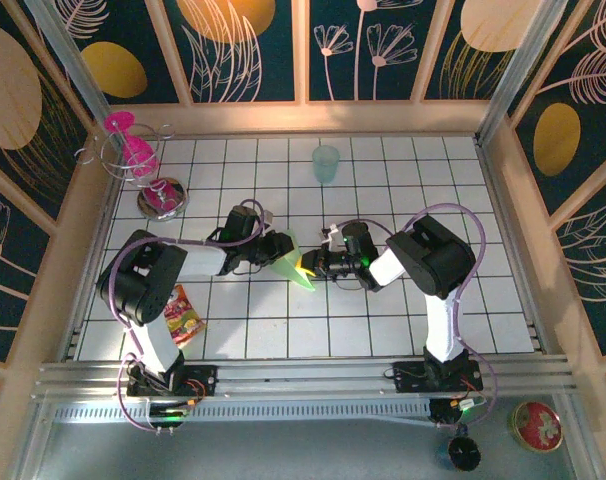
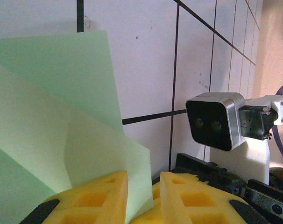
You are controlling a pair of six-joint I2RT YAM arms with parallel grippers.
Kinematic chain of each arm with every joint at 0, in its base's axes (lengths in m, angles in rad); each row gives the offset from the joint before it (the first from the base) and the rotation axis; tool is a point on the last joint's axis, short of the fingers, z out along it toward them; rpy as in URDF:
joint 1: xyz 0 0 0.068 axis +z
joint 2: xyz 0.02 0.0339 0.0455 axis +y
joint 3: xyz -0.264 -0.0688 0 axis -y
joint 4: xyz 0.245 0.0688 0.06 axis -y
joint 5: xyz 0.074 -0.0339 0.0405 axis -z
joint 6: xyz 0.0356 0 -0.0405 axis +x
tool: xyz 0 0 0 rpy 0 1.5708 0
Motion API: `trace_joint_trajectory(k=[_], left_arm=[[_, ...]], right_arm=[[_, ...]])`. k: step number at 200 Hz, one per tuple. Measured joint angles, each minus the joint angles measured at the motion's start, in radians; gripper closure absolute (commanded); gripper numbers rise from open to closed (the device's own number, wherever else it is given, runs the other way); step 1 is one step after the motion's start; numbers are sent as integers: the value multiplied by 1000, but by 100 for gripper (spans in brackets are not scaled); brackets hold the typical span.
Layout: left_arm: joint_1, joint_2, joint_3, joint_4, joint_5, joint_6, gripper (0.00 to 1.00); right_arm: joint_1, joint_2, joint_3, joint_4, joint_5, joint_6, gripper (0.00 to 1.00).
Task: Fold a paper plane with a square sheet of paper (pick it up from the middle)
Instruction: Fourth fold the wing at the center of the table.
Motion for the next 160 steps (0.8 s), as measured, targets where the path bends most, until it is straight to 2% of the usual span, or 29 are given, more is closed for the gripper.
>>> trace_joint_trajectory(k=[77,160], left_arm=[[0,39,12,12,6,0,77],[0,61,45,-13,-1,1,78]], right_arm=[[-4,3,-1,7,-3,0,99],[-14,-28,-10,-19,-2,-1,74]])
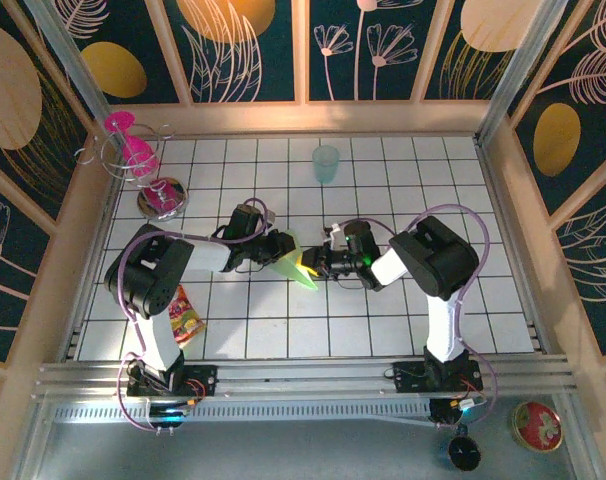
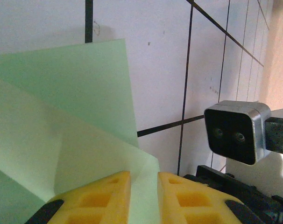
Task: Fold a paper plane with a square sheet of paper (pick it up from the middle)
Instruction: Fourth fold the wing at the center of the table.
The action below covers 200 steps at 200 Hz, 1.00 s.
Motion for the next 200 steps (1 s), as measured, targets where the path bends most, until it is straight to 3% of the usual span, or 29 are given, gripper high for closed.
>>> trace_joint_trajectory(k=[78,129,200], left_arm=[[0,8,14,-21,-2,0,79],[0,11,20,-28,-2,0,78],[0,11,27,-39,-5,0,79]], right_arm=[[-19,-176,-41,-216,87,-97,65],[14,-246,32,-487,266,-294,48],[109,-248,117,-661,416,-437,50]])
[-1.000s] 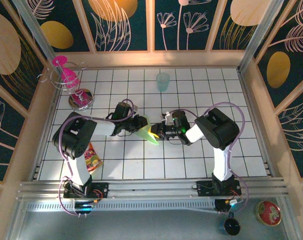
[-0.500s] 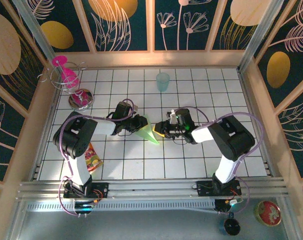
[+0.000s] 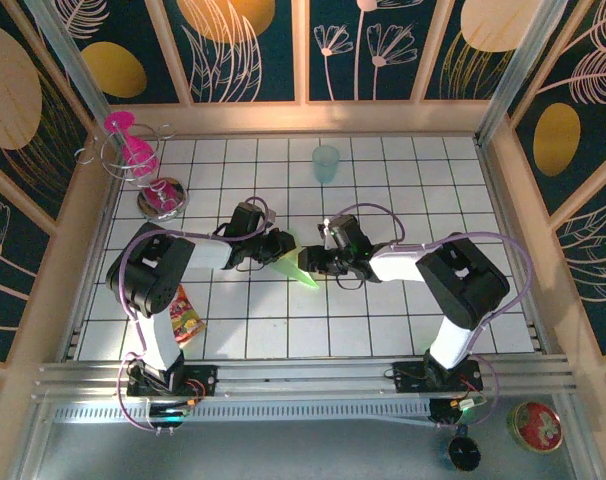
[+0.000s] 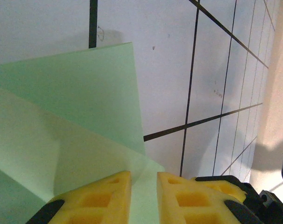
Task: Fold a paper plane with a square sheet of paper (pick it up from the middle)
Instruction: Fourth fold the wing at the center of the table.
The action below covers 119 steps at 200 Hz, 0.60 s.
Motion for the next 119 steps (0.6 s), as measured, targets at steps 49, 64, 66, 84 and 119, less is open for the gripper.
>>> trace_joint_trajectory(k=[49,64,66,84,119], left_arm=[[0,0,1,-6,0,0,78],[0,0,1,-7,0,0,79],[0,0,1,-7,0,0,78],[0,0,2,-10,0,0,78],[0,4,5,-13,-2,1,79]], right_arm=[[0,14,5,-25,26,-26,62],[0,17,5,-26,29,-32,64],[0,17,5,-27,30,-31,65],[0,19,9,-33,32,-35,65],[-1,24,16,-45,33,-35,67]])
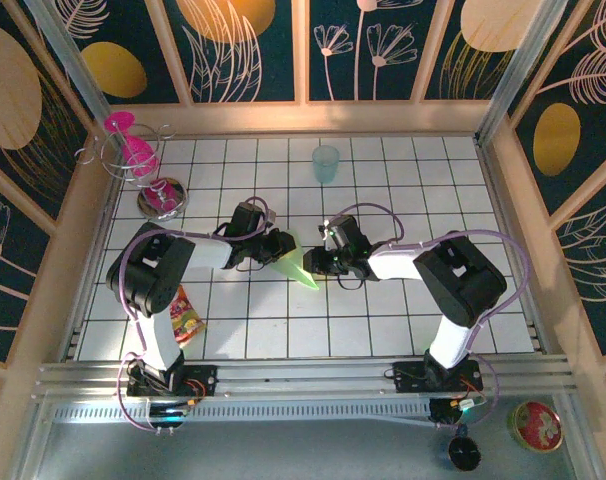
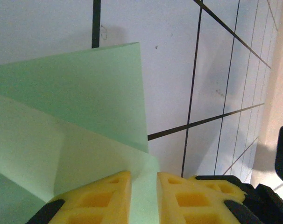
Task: Fold a paper plane with a square sheet of paper (pick it up from the middle)
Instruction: Fourth fold the wing at the center of the table.
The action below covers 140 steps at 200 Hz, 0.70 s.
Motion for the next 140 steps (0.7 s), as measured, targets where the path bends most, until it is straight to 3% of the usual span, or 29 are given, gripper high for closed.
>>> trace_joint_trajectory(k=[140], left_arm=[[0,17,13,-17,-11,14,78]], right_arm=[[-6,26,45,-72,0,-3,75]])
